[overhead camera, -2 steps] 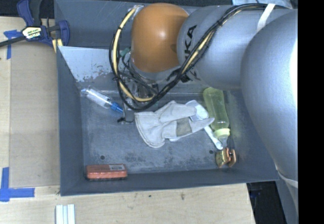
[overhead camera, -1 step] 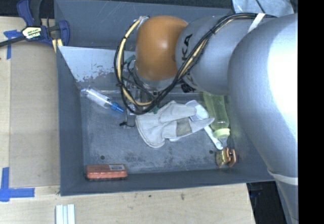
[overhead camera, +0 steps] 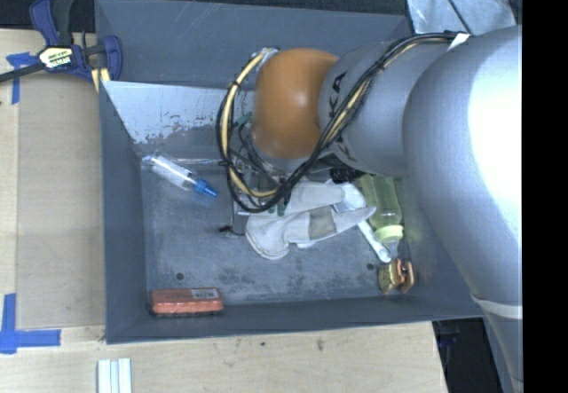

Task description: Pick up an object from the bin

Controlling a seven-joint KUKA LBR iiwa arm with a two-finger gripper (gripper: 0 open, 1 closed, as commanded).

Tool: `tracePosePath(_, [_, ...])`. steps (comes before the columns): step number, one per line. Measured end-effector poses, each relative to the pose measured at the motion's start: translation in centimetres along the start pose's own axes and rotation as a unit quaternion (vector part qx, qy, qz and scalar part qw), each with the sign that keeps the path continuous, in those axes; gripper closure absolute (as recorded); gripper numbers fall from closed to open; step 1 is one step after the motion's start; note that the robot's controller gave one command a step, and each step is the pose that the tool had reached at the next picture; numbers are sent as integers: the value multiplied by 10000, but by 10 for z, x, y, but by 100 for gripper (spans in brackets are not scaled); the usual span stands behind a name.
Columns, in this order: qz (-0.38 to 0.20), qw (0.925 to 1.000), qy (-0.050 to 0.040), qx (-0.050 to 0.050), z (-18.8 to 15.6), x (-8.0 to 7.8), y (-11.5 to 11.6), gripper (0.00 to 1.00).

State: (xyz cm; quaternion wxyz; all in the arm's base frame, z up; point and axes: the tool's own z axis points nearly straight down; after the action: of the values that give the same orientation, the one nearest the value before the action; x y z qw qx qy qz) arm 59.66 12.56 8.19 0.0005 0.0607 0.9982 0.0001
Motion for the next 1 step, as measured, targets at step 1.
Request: tracePosePath(1, [-299,9996,3,5,5,4,-11,0])
